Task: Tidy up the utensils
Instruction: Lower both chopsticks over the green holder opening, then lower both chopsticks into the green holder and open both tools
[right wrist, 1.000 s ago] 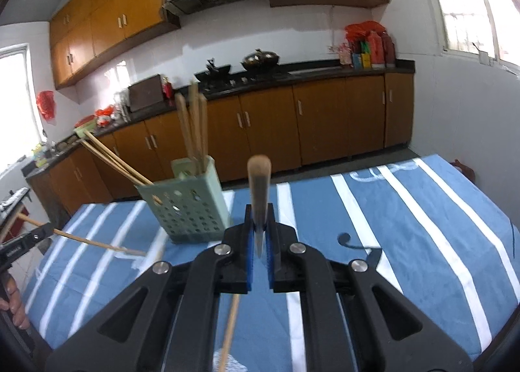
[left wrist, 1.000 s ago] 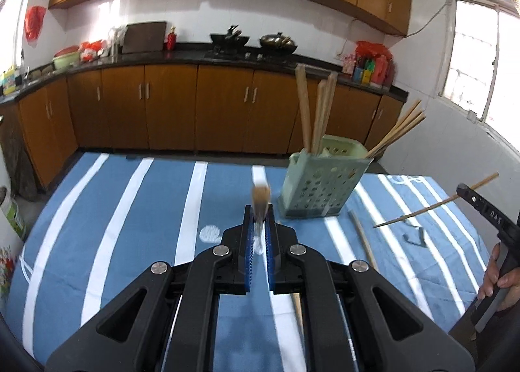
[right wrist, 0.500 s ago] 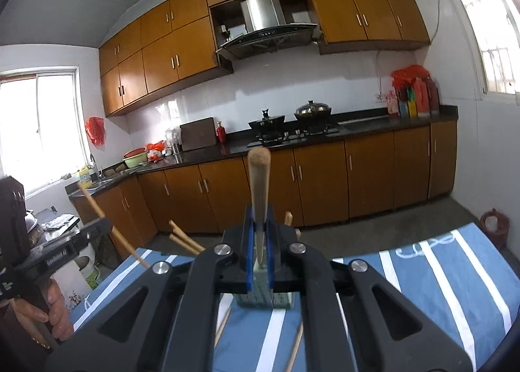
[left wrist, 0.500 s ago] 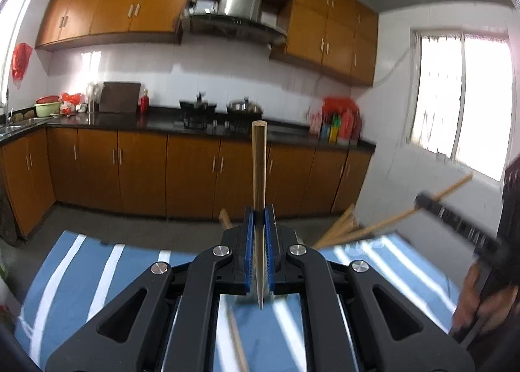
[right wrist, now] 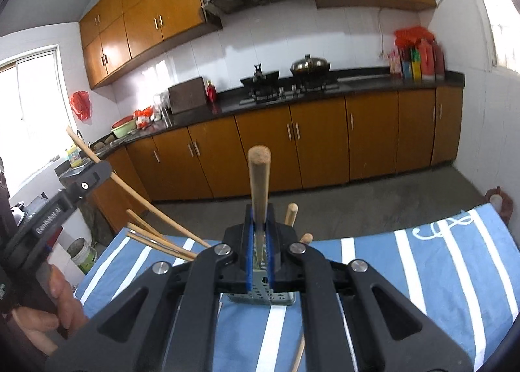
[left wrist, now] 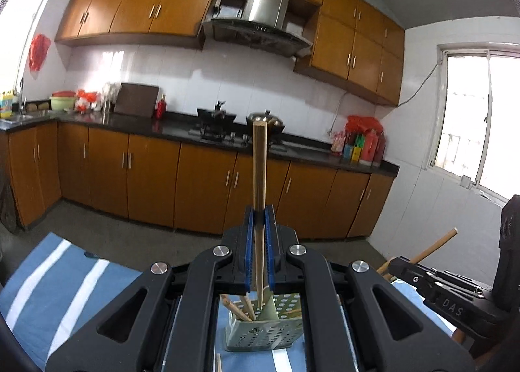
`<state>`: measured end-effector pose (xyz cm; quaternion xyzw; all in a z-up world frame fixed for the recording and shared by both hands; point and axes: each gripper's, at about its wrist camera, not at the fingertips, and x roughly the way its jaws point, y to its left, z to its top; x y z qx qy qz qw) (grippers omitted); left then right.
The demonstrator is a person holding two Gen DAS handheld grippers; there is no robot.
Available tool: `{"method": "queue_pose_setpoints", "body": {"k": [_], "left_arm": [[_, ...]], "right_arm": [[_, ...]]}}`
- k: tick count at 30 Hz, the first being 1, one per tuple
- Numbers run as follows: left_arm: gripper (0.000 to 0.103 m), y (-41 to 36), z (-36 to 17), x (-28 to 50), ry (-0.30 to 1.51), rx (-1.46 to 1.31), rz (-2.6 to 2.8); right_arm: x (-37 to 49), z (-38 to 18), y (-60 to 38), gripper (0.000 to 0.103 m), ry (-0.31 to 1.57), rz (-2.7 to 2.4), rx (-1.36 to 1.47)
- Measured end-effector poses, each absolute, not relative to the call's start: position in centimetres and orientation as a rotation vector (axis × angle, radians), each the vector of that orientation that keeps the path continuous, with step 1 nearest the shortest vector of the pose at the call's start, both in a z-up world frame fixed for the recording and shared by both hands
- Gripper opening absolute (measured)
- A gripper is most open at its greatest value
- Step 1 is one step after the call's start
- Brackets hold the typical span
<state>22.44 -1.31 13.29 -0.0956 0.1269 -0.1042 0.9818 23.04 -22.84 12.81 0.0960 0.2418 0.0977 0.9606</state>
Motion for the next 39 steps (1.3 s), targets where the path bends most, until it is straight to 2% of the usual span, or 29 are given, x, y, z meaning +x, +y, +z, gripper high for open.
{"method": "queue_pose_setpoints", "body": {"k": [7, 13, 14, 17, 25, 30, 39], "left_arm": [[0.007, -1.6, 11.4, 24.0, 0.347, -0.185, -0.229], [0.008, -1.5, 11.8, 23.3, 0.344, -0.168, -0.236], [0.013, -1.4, 11.9, 23.2, 0.340, -0.168, -0.236], [0.034, -1.1, 12.5, 22.3, 0.319, -0.175, -0.227], [0.035, 1.1, 13.9, 18.6, 0.263, -0.193, -0.193], [0.034, 2.9, 11.6, 15.8, 0.309, -0.180, -0.174], [0.034, 3.5, -1.0, 15.2, 0.654, -0.127, -0.139]], "right_arm": [[24.9, 11.7, -22.2, 0.008, 0.534, 0.202, 0.191], [24.4, 11.9, -22.5, 0.017, 0.511, 0.188, 0.206], [24.2, 12.1, -22.6, 0.018, 0.506, 0.187, 0.206], [23.2, 12.7, -23.0, 0.019, 0.479, 0.179, 0.209], [17.3, 13.6, -24.3, 0.025, 0.375, 0.131, 0.171], [14.4, 9.0, -25.3, 0.029, 0.449, 0.071, 0.144], [14.0, -5.2, -24.3, 0.029, 0.781, 0.046, 0.213]]}}
